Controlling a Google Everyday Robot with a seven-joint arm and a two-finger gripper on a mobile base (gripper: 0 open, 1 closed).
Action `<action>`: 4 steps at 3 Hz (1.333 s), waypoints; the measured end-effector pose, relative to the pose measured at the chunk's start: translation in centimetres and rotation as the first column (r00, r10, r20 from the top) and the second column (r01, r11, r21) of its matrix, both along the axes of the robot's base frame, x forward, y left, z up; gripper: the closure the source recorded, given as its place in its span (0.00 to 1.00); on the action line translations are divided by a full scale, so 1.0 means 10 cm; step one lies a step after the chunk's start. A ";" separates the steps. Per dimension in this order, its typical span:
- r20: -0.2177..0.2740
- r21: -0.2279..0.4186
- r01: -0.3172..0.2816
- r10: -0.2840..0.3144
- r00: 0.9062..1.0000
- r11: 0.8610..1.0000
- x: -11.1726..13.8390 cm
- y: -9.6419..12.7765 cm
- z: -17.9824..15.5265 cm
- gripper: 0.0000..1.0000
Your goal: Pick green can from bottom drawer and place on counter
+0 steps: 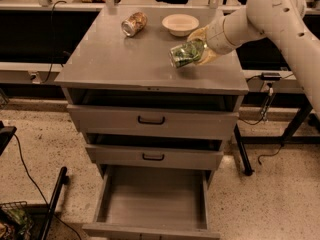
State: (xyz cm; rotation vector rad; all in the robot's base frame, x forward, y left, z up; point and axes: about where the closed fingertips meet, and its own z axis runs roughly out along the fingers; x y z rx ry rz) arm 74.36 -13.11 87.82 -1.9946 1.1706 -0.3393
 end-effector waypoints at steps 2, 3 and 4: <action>-0.005 0.002 -0.011 0.011 1.000 1.000 -0.01 0.04 -0.05 0.00; -0.006 0.002 -0.012 0.012 1.000 1.000 -0.01 0.04 -0.05 0.00; -0.037 -0.024 -0.004 0.003 0.999 1.000 -0.01 -0.05 -0.11 0.00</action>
Offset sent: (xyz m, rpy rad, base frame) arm -0.0017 0.0009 -0.0013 0.0013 0.0002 0.0059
